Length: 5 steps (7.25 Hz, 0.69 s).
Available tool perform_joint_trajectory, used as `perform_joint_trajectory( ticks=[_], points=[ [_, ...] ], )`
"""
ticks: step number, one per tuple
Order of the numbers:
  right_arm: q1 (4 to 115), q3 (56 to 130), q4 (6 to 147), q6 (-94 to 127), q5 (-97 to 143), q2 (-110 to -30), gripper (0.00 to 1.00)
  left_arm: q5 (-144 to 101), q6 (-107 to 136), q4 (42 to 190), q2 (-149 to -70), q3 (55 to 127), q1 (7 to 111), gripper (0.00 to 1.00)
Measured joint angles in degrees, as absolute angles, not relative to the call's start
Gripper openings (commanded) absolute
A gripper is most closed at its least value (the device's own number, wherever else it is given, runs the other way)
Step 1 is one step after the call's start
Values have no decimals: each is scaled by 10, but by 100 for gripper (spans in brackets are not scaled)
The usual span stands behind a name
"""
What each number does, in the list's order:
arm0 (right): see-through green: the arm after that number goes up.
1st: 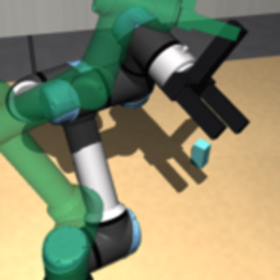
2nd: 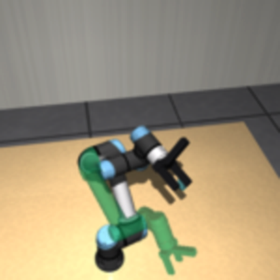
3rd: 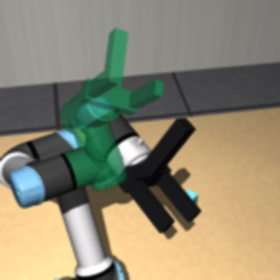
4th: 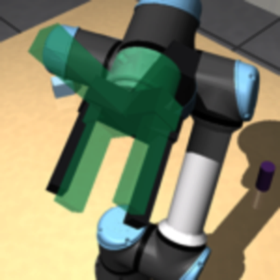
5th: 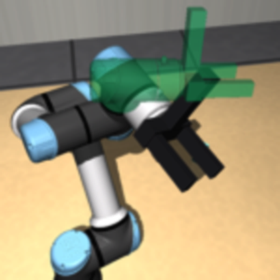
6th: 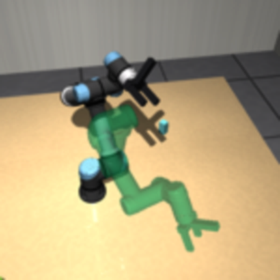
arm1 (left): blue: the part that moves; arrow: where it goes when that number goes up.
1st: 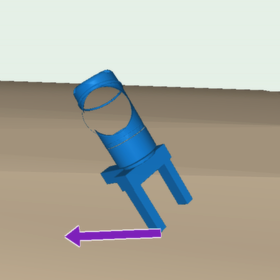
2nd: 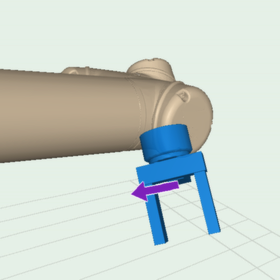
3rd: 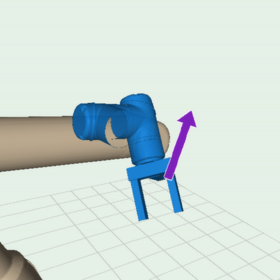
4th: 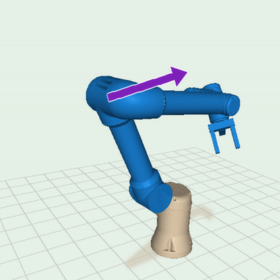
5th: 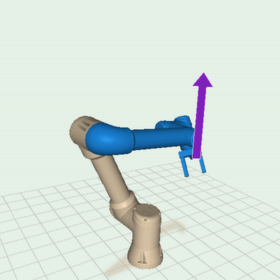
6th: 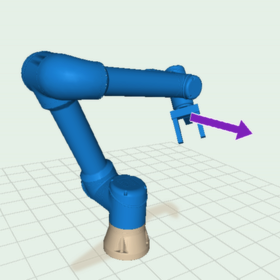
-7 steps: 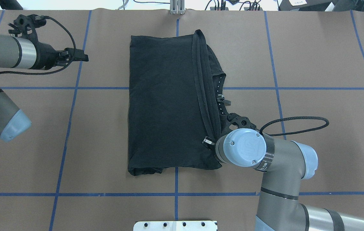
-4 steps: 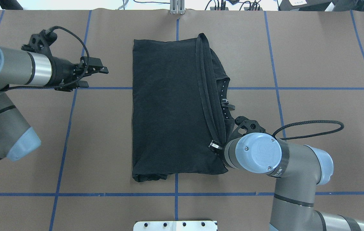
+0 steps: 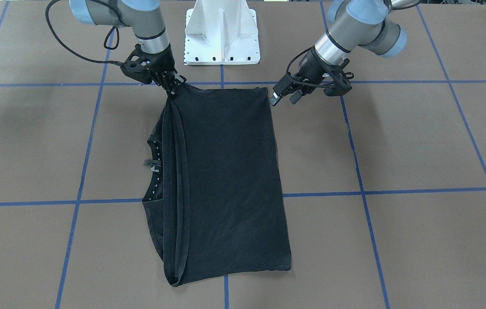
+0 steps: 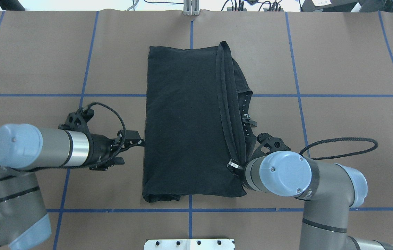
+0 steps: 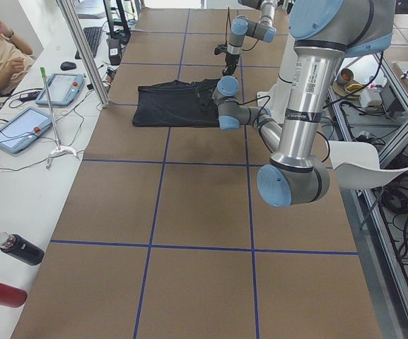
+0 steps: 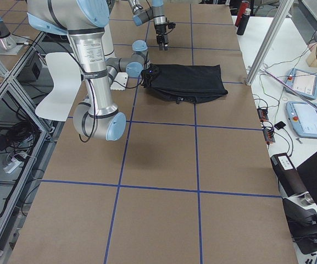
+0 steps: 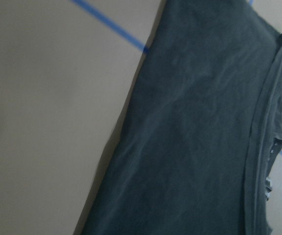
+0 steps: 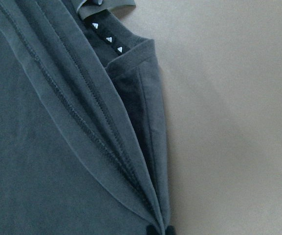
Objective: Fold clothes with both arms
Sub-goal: 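Move the left gripper down to the shirt's end nearest the robot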
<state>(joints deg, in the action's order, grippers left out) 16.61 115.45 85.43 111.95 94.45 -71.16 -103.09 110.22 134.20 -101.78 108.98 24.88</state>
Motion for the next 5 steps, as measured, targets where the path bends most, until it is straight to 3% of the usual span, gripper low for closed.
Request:
perform_joint_trajectory(
  ticks=[3,5],
  points=[
    [164,1157,854,1121,945,-717,0,-963,1163,1329,-1006,1081,172,65],
    [163,1158,853,1121,945,-717,0,-958,1186,1323,-1010,1077,150,58]
  ],
)
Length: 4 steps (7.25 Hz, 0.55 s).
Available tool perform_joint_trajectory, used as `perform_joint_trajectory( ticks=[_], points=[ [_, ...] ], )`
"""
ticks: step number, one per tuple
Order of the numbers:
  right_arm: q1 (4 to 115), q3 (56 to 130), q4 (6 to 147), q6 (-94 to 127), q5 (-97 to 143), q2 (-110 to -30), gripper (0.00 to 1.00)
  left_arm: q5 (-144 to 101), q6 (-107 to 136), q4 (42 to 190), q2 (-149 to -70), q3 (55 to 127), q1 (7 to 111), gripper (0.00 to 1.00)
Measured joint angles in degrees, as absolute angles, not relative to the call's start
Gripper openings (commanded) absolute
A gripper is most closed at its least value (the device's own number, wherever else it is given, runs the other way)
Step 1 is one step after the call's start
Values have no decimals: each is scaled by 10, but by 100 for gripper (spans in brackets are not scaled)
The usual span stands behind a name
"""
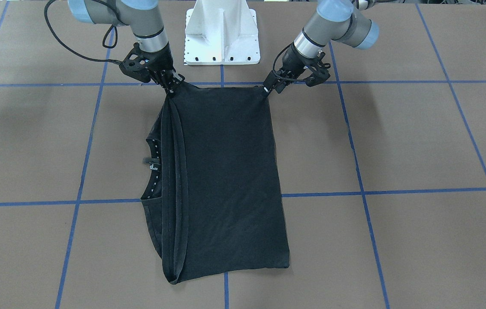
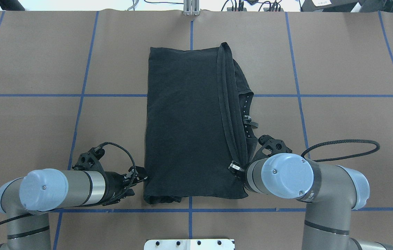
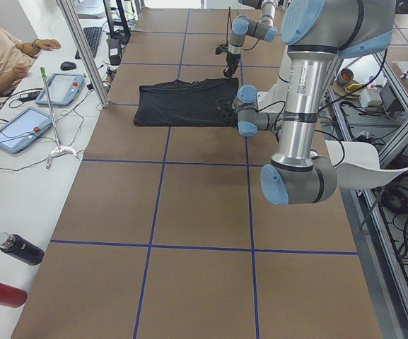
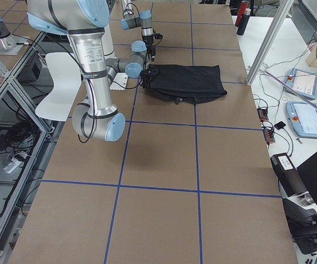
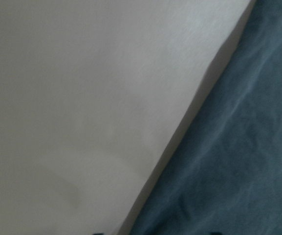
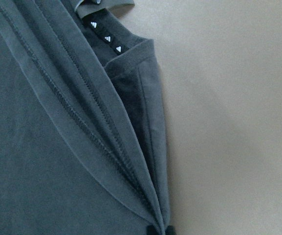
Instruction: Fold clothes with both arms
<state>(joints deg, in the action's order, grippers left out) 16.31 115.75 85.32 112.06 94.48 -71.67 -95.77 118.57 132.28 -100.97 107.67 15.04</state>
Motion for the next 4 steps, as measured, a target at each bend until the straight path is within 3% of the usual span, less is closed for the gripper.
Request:
perform_joint_trajectory(
  ticks=[2,4],
  points=[
    [163,1158,853,1121,945,-716,0,-957,1197,1322,-1013,1075,139,44],
    [163,1158,853,1121,945,-716,0,-958,1199,1322,-1014,1075,135,40]
  ],
)
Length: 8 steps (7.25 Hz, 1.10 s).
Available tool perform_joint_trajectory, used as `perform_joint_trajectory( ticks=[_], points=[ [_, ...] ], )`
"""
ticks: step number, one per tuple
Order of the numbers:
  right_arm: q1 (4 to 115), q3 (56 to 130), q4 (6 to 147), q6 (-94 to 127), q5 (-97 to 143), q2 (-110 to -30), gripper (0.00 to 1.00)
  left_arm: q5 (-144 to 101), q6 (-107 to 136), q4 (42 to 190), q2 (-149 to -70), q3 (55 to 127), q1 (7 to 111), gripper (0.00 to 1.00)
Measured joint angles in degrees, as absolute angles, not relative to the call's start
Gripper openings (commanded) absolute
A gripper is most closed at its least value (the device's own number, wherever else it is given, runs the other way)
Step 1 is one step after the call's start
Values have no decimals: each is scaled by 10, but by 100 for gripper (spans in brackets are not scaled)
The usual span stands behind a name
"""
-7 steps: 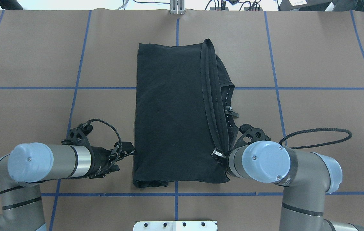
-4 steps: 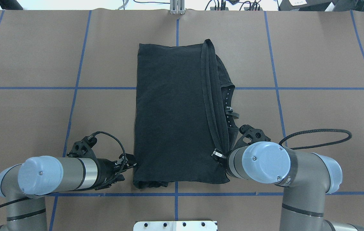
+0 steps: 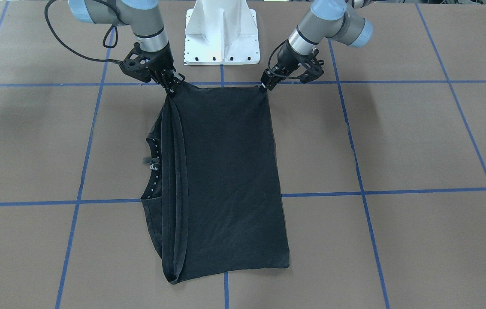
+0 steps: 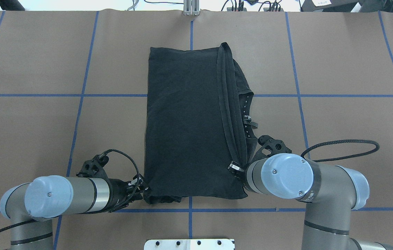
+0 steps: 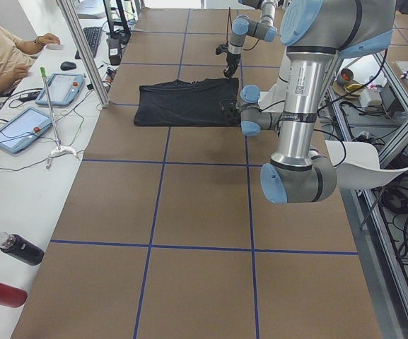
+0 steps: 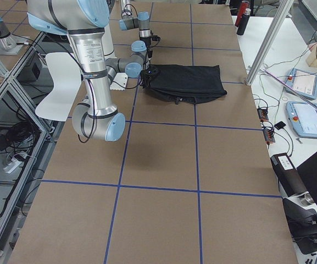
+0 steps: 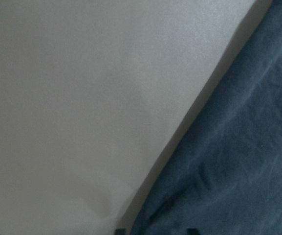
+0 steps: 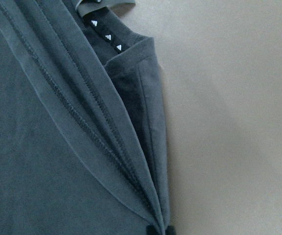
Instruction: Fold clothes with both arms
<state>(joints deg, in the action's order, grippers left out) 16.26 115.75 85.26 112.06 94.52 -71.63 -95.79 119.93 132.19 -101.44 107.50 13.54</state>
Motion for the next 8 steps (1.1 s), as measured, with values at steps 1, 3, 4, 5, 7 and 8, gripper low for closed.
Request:
perform_joint_trajectory(
  ticks=[1,3,4,5,7,8],
  points=[
    [163,1158,853,1121,945,-716,0,-958,1200,1322,-1015,1074,134,38],
    [163,1158,853,1121,945,-716,0,-958,1200,1322,-1015,1072,129,38],
    [163,1158,853,1121,945,-716,0,-958,1201,1322,-1015,1072,127,39],
    [163,1158,853,1121,945,-715,0,-959,1201,1322,-1015,1071,125,32],
    [163,1158,853,1121,944,-714,0,-959,1202,1322,-1015,1071,124,0],
    [162,1158,853,1121,944,-714,0,-960,1205,1322,-1014,1072,123,0]
  ],
)
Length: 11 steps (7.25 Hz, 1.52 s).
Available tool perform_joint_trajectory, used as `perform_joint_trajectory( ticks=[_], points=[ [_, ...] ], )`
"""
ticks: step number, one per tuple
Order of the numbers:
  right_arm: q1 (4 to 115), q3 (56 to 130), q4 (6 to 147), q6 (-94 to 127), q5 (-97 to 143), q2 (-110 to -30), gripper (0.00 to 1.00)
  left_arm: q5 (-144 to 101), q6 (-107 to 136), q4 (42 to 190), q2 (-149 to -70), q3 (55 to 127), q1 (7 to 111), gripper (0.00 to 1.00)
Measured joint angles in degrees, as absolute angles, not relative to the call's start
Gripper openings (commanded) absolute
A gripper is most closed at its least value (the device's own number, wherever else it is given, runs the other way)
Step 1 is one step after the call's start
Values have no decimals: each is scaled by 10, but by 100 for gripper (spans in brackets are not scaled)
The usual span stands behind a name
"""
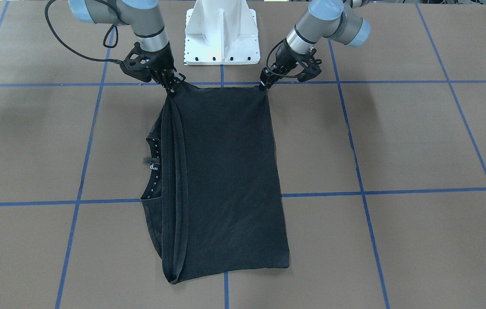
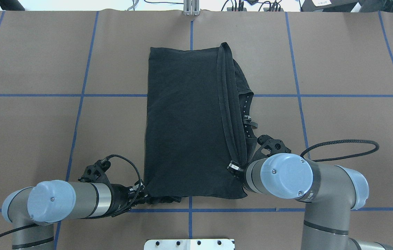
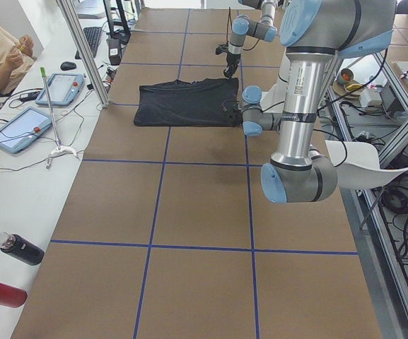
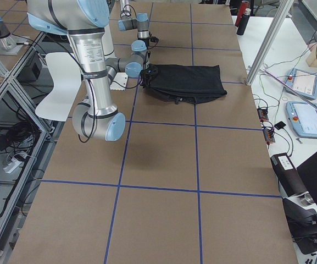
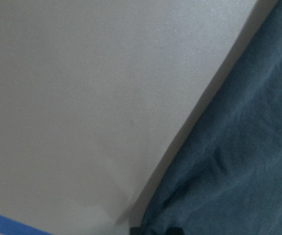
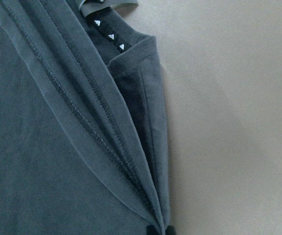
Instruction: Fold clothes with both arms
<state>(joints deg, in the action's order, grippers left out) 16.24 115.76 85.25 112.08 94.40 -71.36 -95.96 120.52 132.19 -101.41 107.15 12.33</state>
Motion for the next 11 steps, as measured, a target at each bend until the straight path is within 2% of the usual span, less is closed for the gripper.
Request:
perform_joint_trajectory(
  ticks=[6,10,11],
  points=[
    [163,1167,853,1121,944,-715,0,-973,1229,1322,-1007,1118,122,0],
    [164,1236,852,1136,996,-747,0,-973,1250,1317,-936,1210,90,0],
    [165,1247,852,1139,1007,-752,0,-973,1251,1316,-930,1213,88,6]
  ],
)
